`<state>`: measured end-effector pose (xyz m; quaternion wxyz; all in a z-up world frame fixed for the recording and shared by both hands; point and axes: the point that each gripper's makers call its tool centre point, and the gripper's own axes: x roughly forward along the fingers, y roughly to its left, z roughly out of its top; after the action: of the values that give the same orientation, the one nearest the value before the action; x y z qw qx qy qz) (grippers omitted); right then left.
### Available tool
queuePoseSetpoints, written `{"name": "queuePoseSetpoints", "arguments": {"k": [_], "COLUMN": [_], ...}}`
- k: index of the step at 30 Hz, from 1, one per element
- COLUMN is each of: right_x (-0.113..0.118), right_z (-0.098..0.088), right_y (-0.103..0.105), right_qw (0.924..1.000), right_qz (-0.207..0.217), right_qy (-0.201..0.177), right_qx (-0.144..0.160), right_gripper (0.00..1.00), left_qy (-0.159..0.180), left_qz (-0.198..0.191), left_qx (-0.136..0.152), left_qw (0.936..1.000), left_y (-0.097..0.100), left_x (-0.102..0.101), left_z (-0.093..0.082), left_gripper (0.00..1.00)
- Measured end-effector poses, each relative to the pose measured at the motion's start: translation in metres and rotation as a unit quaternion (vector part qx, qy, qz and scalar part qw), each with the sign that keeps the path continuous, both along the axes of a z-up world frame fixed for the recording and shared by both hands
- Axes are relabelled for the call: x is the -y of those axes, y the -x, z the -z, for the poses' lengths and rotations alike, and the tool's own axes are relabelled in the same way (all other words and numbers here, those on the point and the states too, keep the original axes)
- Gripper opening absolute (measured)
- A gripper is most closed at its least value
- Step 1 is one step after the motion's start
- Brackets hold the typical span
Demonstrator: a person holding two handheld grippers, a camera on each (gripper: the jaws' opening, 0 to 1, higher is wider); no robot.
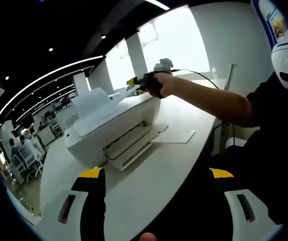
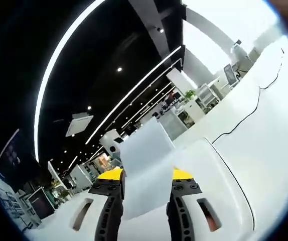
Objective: Remove the paper from the printer output slot and place it on top of the printer
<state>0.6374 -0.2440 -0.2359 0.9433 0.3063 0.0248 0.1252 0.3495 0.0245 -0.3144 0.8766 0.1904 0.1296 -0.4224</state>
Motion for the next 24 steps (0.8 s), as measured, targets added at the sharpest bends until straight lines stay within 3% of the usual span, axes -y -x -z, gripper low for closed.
{"name": "queuePoseSetpoints", "arguments": {"k": [9,16,24], "right_x": [-0.012,-0.007,-0.014], "right_z": [0.004,0.010,0.012], "right_y": [0.004,0.002,0.003], "right_qw": [0.9982,0.9969,0.9902], "right_qz": [-0.014,-0.010,-0.015], "right_qy": [0.055,0.068,0.131], "right_qx": [-0.020,-0.037,-0.046], "right_gripper": [0.38,0.43,0.46], "left_qy": [0.000,0.002,0.000], "left_qz": [0.001,0.000,0.001], "left_qx": [0.000,0.000,-0.002], "left_qw": [1.0000,1.0000,1.0000], "left_y": [0.001,0.000,0.000], "left_x": [0.000,0.000,0.001], "left_z": [0.000,0.000,0.002], "left_gripper": [0.85,0.85,0.85]}}
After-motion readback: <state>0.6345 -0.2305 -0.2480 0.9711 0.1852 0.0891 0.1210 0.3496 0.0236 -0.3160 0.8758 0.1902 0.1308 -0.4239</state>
